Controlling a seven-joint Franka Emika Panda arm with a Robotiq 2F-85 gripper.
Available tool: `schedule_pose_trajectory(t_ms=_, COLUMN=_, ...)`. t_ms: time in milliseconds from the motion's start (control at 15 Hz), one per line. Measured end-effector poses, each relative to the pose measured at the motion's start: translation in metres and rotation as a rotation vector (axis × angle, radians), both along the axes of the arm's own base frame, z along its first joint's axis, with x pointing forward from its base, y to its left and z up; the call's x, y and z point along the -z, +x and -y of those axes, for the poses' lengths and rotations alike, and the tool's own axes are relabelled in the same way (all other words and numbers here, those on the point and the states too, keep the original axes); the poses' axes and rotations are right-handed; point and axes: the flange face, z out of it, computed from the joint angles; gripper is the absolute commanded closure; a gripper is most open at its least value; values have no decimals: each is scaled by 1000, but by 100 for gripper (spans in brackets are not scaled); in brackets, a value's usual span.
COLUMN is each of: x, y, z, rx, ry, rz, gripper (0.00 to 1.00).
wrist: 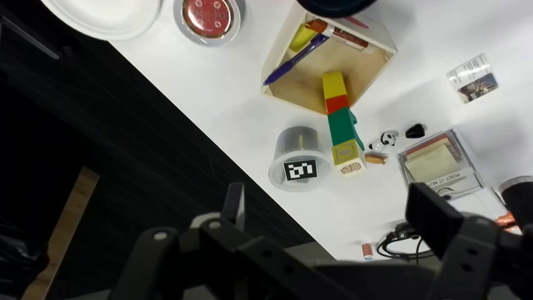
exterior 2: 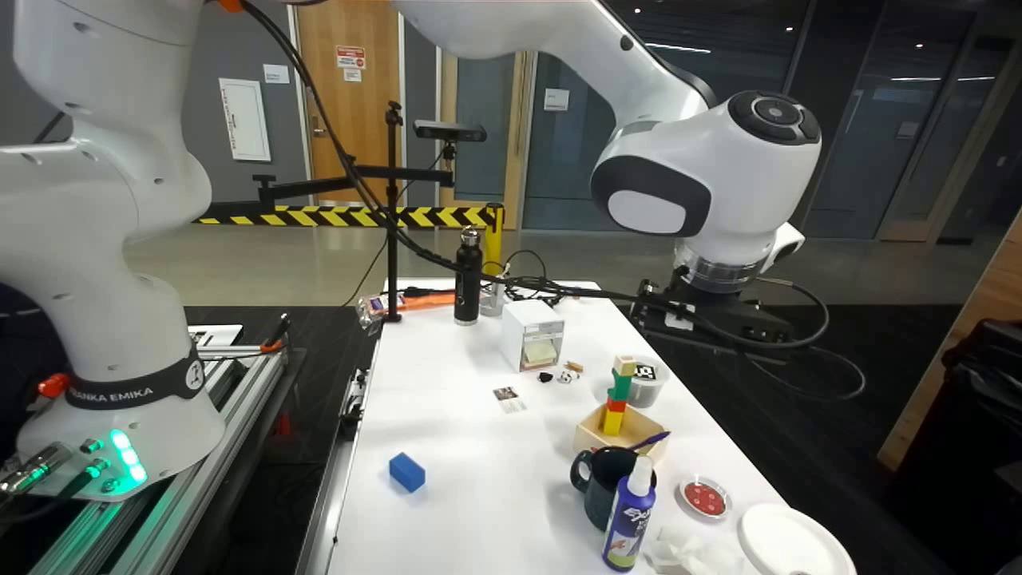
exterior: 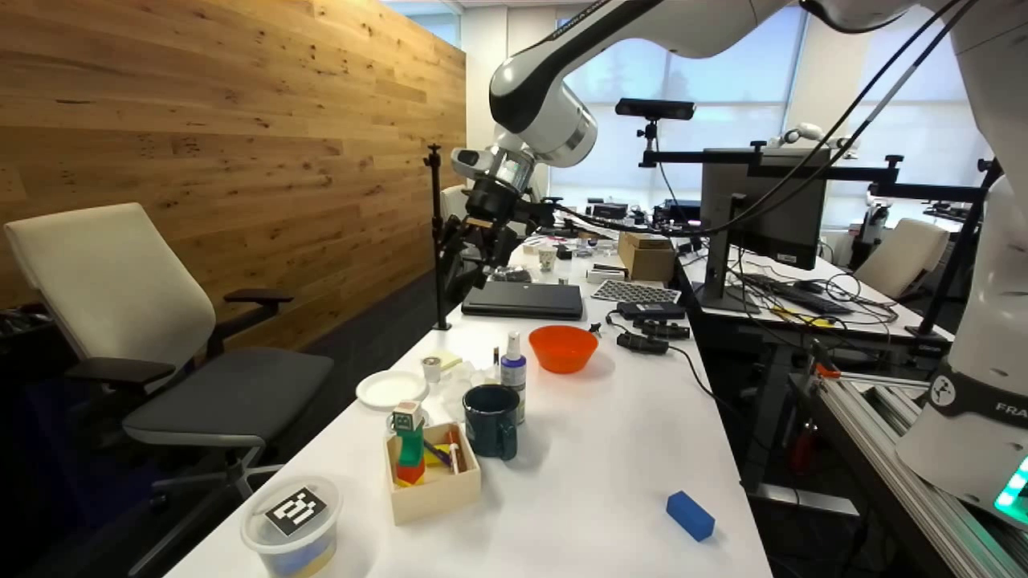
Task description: Remove the blue bottle from the box and place it on the right side of the table.
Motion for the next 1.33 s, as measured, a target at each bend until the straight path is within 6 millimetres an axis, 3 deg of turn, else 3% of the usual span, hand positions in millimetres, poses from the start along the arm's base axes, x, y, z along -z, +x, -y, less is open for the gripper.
schedule_pose_trajectory(t_ms=400, x=-10, y=12, z=-44, rx=95, ry=90, rz=-40, gripper=0)
schedule_pose_trajectory(t_ms=800, x=-11, y=13, z=-45, rx=133, ry=103, rz=-47, gripper=0)
schedule_pose_trajectory(t_ms=1333, x=4, y=22, z=-56, rx=447, ry=185, rz=-138, gripper=0)
